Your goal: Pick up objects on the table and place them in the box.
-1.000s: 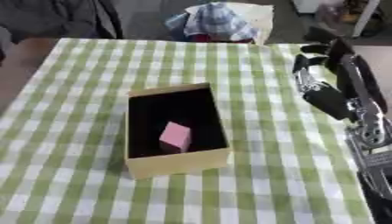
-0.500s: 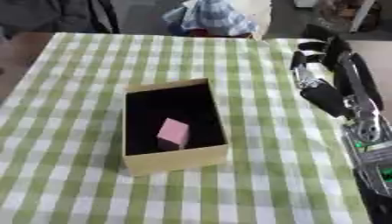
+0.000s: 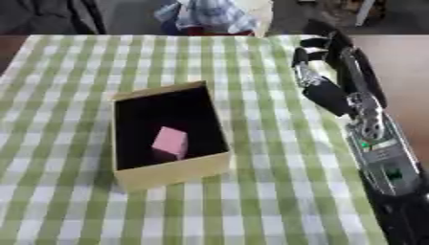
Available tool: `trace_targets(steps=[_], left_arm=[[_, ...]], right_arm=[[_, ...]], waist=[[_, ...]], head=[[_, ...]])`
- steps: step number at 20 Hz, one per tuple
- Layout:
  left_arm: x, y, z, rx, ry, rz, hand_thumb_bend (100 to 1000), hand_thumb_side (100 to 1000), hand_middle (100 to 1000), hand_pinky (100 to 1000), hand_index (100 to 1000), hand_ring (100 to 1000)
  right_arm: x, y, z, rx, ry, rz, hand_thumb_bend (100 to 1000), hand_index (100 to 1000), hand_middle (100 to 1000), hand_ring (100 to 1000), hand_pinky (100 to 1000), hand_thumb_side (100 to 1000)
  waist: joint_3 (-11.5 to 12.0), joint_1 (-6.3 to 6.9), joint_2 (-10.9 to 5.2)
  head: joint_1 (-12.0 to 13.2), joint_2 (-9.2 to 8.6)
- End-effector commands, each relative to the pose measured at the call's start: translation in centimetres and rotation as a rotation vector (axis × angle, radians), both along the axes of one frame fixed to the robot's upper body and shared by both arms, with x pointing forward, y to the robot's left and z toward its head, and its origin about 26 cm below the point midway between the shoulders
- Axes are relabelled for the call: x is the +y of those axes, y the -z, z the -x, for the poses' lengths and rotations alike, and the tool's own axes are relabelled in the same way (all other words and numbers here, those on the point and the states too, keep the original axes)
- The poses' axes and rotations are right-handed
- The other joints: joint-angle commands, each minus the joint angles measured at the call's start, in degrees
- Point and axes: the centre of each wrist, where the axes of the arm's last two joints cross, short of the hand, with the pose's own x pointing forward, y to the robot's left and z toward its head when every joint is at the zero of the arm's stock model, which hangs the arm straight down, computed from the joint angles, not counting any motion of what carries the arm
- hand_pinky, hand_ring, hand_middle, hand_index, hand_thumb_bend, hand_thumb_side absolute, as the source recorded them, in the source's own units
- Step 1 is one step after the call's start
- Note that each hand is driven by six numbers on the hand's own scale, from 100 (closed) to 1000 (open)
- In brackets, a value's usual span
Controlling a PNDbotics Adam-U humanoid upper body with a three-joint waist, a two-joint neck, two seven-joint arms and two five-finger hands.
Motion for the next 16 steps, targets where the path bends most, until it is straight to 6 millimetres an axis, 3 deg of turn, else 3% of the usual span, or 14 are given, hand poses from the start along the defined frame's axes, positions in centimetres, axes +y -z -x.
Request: trace_targets(steps=[1,16], left_arm=[[0.3,-0.72,0.04,-0.02,-0.004,-0.017,100,869,584,779,786,586],[0.24,-0.48,0.04,-0.014,-0.006,-0.008,100,871,581,779,785,582]], right_arm=[[-0.38,-0.84,-0.04,-0.024,0.007,0.007,100,920,815,792,706,451],[-0.52,-0.85,-0.05,-0.025,0.014,0.005,100,920,814,791,706,450]], waist=[[0.1,0.17,-0.73],[-0.3,0.31,-0.39]], head=[[-0.5,0.4],[-1.6,-0.23]])
